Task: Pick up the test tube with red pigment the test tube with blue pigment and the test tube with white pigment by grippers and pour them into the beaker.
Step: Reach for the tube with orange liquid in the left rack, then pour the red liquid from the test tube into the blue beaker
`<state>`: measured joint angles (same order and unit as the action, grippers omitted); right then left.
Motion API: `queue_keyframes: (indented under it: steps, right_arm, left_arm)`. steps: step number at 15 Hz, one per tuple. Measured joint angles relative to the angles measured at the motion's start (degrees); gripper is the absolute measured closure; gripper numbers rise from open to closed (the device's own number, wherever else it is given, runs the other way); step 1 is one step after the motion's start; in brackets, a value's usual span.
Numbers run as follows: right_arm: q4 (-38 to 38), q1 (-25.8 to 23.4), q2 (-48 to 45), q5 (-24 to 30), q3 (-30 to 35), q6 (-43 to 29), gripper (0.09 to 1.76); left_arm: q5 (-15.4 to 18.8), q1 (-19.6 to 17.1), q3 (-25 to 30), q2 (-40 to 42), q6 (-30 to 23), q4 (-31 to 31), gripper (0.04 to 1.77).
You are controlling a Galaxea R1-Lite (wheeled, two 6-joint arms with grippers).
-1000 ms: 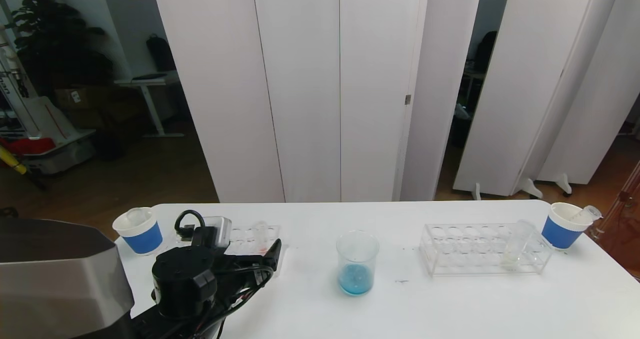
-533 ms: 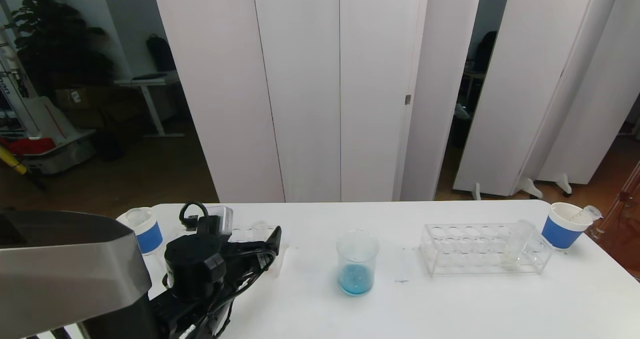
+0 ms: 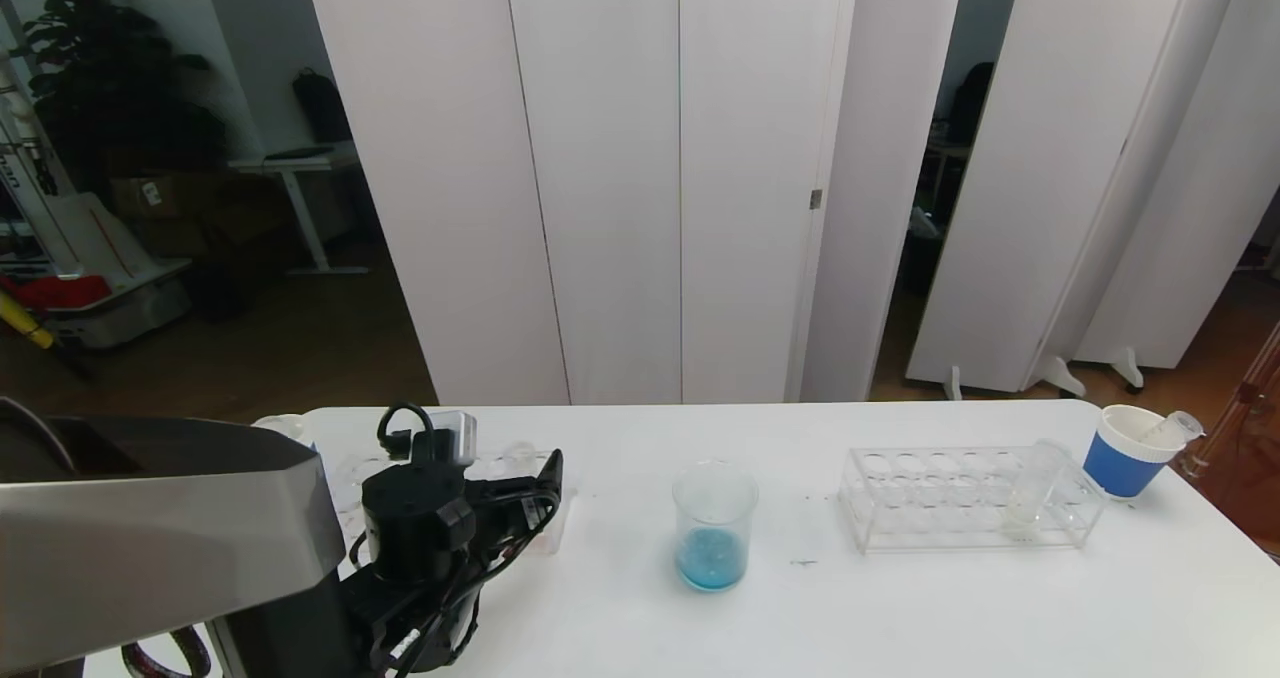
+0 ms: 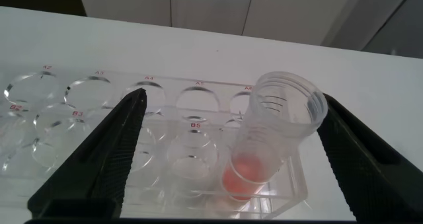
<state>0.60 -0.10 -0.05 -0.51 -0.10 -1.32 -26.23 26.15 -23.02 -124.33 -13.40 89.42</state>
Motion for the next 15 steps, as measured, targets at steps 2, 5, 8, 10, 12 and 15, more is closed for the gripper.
queue_keyframes:
  steps: [2, 5, 8, 10, 12, 15]
  right_arm:
    - [0.0, 0.0, 0.0, 0.0, 0.0, 0.0, 0.1]
    - [0.0, 0.0, 0.0, 0.0, 0.0, 0.0, 0.1]
    - [0.0, 0.0, 0.0, 0.0, 0.0, 0.0, 0.1]
    - [0.0, 0.0, 0.0, 0.0, 0.0, 0.0, 0.1]
    - [0.0, 0.0, 0.0, 0.0, 0.0, 0.0, 0.1]
    - [0.0, 0.0, 0.0, 0.0, 0.0, 0.0, 0.1]
  left_arm:
    - [-0.3, 0.0, -0.1, -0.5, 0.0, 0.0, 0.06]
    - [-0.6, 0.0, -0.2, -0.7, 0.0, 0.0, 0.06]
    - [-0.5, 0.2, -0.4, -0.6, 0.0, 0.1, 0.79]
    - [-0.3, 0.3, -0.4, -0.6, 0.0, 0.1, 1.38]
    - [-0.7, 0.4, -0.6, -0.6, 0.2, 0.0, 1.08]
    - [-0.9, 1.1, -1.2, -0.6, 0.5, -0.1, 1.23]
